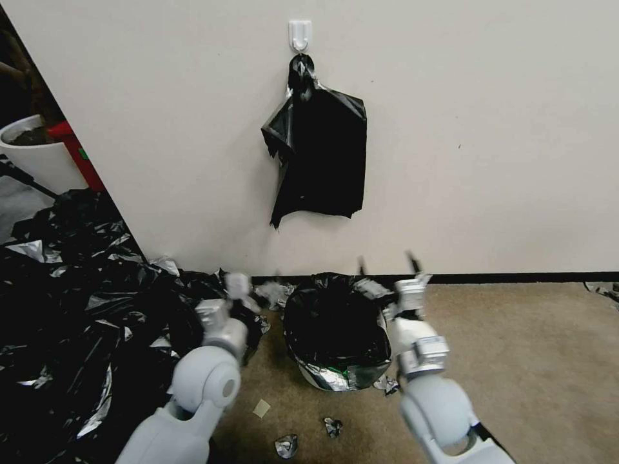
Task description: Place a trash bag onto the trash bin.
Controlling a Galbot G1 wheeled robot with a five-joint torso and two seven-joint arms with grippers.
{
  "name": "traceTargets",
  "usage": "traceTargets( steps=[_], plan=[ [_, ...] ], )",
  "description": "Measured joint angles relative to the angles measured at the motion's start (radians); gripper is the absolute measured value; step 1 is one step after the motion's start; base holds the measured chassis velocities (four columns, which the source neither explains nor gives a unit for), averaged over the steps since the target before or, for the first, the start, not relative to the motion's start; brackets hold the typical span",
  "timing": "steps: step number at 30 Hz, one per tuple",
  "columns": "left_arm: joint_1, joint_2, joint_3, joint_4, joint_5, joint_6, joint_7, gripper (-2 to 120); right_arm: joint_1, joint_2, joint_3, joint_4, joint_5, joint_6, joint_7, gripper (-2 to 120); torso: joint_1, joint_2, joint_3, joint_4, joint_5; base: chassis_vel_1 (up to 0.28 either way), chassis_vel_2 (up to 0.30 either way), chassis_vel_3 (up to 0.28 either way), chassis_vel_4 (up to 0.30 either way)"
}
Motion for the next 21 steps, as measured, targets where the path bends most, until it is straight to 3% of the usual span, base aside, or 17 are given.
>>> traceTargets(
  steps=[1, 5, 21],
  plan=[
    [-0.001, 0.001, -0.033, 0.026, 0.004, -0.059, 0.03, 99, -0.017, 0.032, 0.05, -0.002, -0.001, 0.02, -0.007, 100, 0.0, 0.0, 0.0, 0.0001, 0.0002, 0.0, 0.0, 0.0, 0.0],
    [-0.003, -0.007, -0.089, 0.049, -0.026, -0.125, 0.056, 100, -0.044, 0.102, 0.135, -0.029, -0.016, 0.084, -0.021, 100, 0.0, 0.0, 0.0, -0.0003, 0.0006, 0.0, 0.0, 0.0, 0.0],
    [-0.004, -0.009, -0.089, 0.05, -0.043, -0.158, 0.051, 100, -0.045, 0.107, 0.137, -0.031, -0.021, 0.089, -0.025, 100, 0.0, 0.0, 0.0, -0.0001, 0.0002, 0.0, 0.0, 0.0, 0.0]
  ],
)
